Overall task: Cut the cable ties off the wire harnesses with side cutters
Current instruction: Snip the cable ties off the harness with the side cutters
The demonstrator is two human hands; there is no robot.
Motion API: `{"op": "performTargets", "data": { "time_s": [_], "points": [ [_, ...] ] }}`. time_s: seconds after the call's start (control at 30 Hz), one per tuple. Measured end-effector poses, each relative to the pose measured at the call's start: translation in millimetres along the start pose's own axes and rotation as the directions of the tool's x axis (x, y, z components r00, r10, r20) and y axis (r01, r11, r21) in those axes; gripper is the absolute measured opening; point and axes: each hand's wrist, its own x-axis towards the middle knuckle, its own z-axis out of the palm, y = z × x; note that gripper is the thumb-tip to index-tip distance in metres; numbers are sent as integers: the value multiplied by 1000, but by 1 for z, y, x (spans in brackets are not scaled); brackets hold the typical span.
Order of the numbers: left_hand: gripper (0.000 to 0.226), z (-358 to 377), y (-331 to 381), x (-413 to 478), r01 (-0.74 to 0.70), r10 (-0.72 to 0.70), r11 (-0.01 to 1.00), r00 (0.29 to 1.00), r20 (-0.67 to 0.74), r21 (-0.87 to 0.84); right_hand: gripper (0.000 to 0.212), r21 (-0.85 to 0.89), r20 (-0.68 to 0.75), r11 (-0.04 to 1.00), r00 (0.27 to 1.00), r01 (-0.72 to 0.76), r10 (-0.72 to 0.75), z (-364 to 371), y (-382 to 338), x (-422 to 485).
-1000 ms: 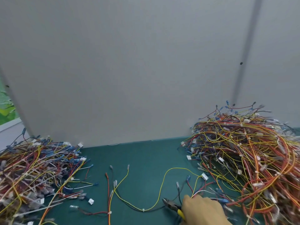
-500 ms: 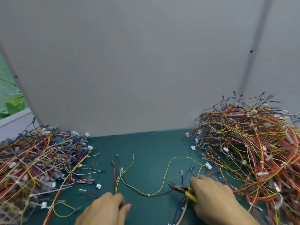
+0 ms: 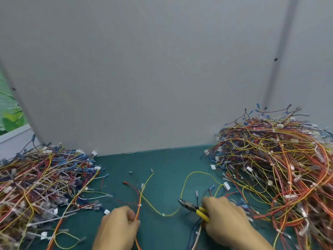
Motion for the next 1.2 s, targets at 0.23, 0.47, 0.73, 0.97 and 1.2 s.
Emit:
{"op": "performTargets", "data": {
  "time_s": [0.23, 0.47, 0.73, 0.97, 1.2],
  "points": [
    [14, -15, -6, 39, -173, -44, 676, 961, -274, -717, 16, 532, -420, 840, 895, 106, 153, -37, 8, 33],
    [10, 0, 4, 58, -173, -117, 433, 962, -245, -885, 13, 745, -484, 633, 824, 210, 296, -37, 10, 48],
    [12, 8, 9, 61, -187, -86, 472, 963, -256, -861, 13, 757, -472, 620, 830, 208, 297, -37, 13, 48],
    [14, 5, 12, 51, -138, -29, 815, 960, -277, -563, 13, 720, -500, 652, 828, 236, 253, -42, 9, 44],
    [19, 6, 50, 16, -460, 368, 816, 880, -300, -351, 12, 585, -565, 723, 824, 367, 39, -41, -6, 36]
  ]
}}
